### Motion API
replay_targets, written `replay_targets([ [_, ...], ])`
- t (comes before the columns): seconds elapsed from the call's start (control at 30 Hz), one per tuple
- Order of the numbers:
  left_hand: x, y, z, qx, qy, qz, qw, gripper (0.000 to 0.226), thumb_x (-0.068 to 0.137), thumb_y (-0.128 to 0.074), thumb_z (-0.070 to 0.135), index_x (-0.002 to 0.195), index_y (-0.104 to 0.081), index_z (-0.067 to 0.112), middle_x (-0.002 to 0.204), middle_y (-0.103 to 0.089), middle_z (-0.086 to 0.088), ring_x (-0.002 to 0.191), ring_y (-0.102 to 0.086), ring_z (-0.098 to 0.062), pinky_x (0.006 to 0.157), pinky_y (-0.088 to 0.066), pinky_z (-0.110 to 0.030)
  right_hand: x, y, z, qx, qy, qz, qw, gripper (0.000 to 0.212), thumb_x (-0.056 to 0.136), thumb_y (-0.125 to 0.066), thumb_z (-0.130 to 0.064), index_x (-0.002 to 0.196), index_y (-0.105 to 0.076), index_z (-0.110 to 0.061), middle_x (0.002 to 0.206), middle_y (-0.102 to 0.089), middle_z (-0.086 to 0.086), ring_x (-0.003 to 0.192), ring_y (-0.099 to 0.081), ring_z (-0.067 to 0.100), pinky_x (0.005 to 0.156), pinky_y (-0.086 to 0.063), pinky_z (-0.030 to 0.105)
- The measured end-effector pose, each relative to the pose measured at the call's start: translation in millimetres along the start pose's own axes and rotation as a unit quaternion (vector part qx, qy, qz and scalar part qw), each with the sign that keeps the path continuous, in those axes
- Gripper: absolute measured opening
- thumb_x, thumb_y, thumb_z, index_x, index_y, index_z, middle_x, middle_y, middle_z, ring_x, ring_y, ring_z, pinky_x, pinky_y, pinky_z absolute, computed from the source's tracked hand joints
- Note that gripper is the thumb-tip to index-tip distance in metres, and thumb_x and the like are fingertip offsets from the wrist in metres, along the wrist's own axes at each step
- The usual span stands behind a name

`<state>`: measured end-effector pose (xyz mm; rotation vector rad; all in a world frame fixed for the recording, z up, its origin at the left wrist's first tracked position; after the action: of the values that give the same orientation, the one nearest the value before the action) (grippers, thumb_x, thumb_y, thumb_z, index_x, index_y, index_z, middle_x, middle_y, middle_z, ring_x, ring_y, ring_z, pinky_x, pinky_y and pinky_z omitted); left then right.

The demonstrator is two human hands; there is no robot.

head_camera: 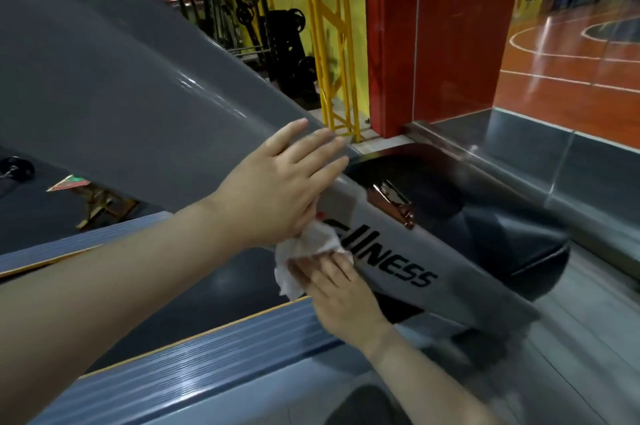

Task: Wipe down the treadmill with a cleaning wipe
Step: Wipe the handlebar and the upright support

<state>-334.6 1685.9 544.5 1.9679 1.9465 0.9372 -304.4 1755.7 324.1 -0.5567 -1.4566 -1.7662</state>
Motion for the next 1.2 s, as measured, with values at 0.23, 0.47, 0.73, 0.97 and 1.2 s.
replay_targets([
  [0.23,29,-25,64,-0.033,-0.026,-0.019,0.999,0.054,0.098,-0.038,0.035,0.144,-0.049,0.009,0.149,-0.048,-0.014,0.138,-0.045,-0.031,0.119,-0.022,-0.050,-11,17,40,0.090,-0.354,0.063,0.929,0.067,0.093,-0.041,-0.017,0.153,-0.014,-0.004,0.157,-0.024,0.020,0.149,-0.015,0.032,0.121,-0.016,0.045],
  [0.47,50,-40,92,-0.070,-0.053,-0.056,0.995,0.059,0.093,-0.030,0.035,0.139,-0.055,0.007,0.142,-0.055,-0.015,0.131,-0.052,-0.033,0.115,-0.024,-0.048,-54,-14,-3,0.151,-0.405,0.064,0.900,0.059,0.101,-0.032,-0.035,0.152,-0.016,-0.009,0.164,-0.002,0.001,0.151,-0.002,0.021,0.117,-0.020,0.041],
  [0.73,69,-46,124,-0.109,-0.046,-0.073,0.990,0.054,0.091,-0.032,0.028,0.128,-0.060,0.001,0.131,-0.061,-0.019,0.121,-0.057,-0.036,0.110,-0.028,-0.046,-60,-26,24,0.261,-0.439,0.151,0.846,0.059,0.102,-0.037,-0.038,0.145,-0.040,0.002,0.158,-0.028,0.013,0.149,-0.018,0.031,0.118,-0.023,0.050],
  [0.97,90,-64,158,-0.064,-0.044,-0.109,0.991,0.064,0.096,-0.024,0.036,0.152,-0.033,0.007,0.159,-0.030,-0.018,0.148,-0.024,-0.034,0.121,-0.016,-0.051,-97,-39,72,0.352,-0.622,0.277,0.642,0.056,0.097,-0.034,-0.023,0.152,-0.023,-0.019,0.160,-0.021,0.010,0.148,-0.020,0.024,0.121,-0.019,0.042],
  [1.2,126,-79,195,-0.022,-0.094,-0.169,0.981,0.061,0.094,-0.017,0.032,0.137,-0.050,0.006,0.135,-0.056,-0.013,0.133,-0.043,-0.032,0.121,-0.001,-0.048,-168,-82,124,0.308,-0.724,0.240,0.569,0.056,0.103,-0.034,-0.020,0.155,-0.016,-0.011,0.162,-0.016,0.008,0.149,-0.016,0.021,0.122,-0.015,0.034],
])
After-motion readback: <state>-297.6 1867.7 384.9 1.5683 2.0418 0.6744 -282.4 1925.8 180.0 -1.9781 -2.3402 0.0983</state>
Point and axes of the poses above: each hand's wrist, its own x-axis towards the middle knuckle, its own y-axis out of the back of the hand, z = x × y, the point moved 4 cm from there along x, towards the middle knuckle
